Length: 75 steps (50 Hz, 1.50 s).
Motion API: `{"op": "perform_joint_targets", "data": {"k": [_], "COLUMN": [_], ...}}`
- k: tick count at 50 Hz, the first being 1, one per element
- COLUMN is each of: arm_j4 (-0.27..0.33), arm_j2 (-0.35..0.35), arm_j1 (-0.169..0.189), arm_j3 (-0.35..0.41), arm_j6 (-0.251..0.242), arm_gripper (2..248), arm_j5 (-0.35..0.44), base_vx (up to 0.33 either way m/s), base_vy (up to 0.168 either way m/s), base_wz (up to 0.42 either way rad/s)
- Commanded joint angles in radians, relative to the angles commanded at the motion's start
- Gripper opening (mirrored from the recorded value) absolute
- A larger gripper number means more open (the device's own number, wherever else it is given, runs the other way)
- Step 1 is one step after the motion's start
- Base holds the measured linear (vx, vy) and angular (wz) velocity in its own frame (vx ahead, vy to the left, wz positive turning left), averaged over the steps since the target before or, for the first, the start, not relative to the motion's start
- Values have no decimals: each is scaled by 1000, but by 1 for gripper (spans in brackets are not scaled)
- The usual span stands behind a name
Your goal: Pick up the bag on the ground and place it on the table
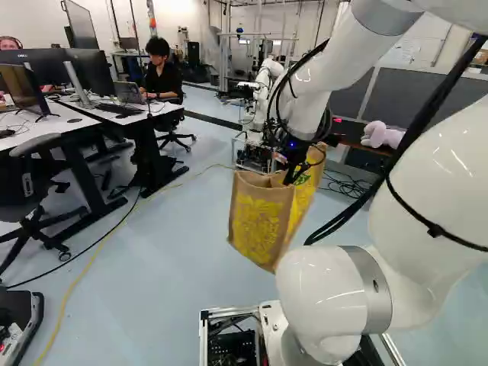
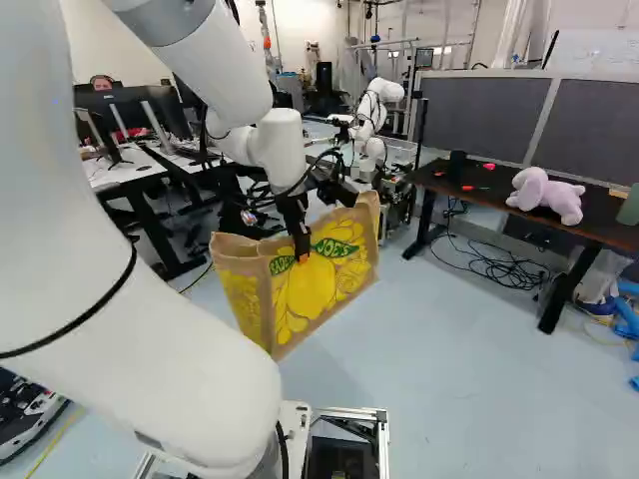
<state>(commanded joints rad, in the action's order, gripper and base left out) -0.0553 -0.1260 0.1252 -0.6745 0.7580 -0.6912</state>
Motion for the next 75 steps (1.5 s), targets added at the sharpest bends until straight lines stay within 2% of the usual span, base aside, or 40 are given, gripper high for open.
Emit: {"op": "perform_joint_targets", "data": {"k": [23, 46, 75], "arm_j4": [46, 49, 49], "arm_j2": [-31, -54, -70], "arm_j1": [-9, -18, -28], "arm_j3": [-54, -116, -205], "arm_j6": [0, 0, 0], "arm_gripper": [21, 21, 21], "arm_j5": [-111, -229, -327], "base_vx": [0, 0, 0], "base_vy": [0, 0, 0], "base_wz": [0, 0, 0]}}
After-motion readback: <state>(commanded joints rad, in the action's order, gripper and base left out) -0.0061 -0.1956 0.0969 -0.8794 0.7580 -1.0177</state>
